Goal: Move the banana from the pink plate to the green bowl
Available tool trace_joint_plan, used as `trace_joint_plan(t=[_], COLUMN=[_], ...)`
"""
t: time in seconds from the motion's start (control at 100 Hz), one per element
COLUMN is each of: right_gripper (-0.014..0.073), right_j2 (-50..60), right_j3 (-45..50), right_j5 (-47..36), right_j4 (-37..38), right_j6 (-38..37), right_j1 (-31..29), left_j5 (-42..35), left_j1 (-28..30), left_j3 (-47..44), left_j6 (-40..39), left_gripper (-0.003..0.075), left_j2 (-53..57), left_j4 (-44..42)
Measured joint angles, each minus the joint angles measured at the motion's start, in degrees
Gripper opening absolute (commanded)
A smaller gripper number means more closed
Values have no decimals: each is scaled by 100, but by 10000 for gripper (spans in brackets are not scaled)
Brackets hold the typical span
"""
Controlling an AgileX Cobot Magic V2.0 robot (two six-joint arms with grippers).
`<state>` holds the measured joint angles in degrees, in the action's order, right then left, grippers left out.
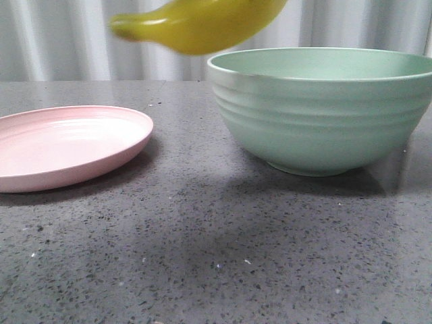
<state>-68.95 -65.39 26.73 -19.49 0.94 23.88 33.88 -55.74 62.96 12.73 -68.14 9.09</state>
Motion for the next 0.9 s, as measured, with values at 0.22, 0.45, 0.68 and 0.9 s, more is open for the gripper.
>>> trace_joint_plan(t=[0.22, 0.45, 0.68, 0.9], right_gripper=[-71, -3, 98, 335], right_j2=[-9, -393, -1012, -1192], right_j3=[-186, -186, -186, -186], right_j5=[-62, -25, 126, 198], right_j4=[960, 1277, 1333, 1342], right_j6=[0, 0, 11, 11], right_j1=[-590, -713, -713, -713], left_j5=[-100, -226, -236, -261], left_j1=[0, 0, 0, 0], left_j3=[24, 24, 24, 24], left_j6=[0, 0, 0, 0], left_gripper=[494, 494, 494, 494], left_j2=[244, 252, 252, 261], left_j4=[0, 0, 0, -2])
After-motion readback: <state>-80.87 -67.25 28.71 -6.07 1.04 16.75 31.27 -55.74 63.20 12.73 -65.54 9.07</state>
